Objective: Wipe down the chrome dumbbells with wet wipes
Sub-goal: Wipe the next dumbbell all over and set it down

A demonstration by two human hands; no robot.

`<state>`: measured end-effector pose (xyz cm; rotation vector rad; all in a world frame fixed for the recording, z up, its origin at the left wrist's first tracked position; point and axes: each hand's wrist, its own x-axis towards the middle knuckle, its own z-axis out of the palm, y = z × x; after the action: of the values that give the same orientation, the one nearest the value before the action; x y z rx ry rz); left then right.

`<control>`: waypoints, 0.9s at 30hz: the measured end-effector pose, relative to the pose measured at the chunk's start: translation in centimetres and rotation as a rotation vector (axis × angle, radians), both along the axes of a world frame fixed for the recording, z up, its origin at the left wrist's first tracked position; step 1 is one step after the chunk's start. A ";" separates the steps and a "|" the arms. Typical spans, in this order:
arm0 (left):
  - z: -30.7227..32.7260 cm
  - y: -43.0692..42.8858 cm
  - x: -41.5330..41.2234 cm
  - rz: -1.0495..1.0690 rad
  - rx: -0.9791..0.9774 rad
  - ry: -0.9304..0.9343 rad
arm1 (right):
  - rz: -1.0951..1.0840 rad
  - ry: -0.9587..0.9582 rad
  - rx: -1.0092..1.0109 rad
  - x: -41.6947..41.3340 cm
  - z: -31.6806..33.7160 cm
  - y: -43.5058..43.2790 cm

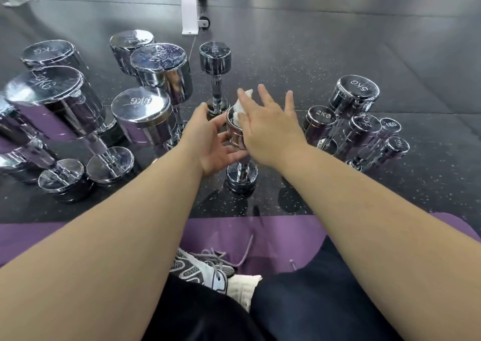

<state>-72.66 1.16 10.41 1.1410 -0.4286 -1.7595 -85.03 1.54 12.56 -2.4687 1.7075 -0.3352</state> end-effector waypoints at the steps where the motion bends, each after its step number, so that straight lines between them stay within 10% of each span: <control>1: -0.1 0.0 0.1 -0.001 0.005 0.013 | 0.039 -0.001 0.000 0.0 -0.2 0.2; 17: -0.4 -0.2 -0.6 0.029 0.005 -0.055 | -0.063 0.017 0.093 -1.6 0.6 -1.9; 24: 0.2 0.6 -0.7 0.088 0.056 0.008 | 0.323 0.157 -0.056 -0.1 -1.4 1.2; 27: 0.7 0.9 -1.3 0.124 0.042 -0.034 | 0.262 -0.099 -0.170 -0.3 -0.8 0.6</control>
<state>-73.95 2.01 11.15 1.2029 -0.3350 -1.6502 -85.36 2.13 11.73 -2.7028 1.3473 -0.5830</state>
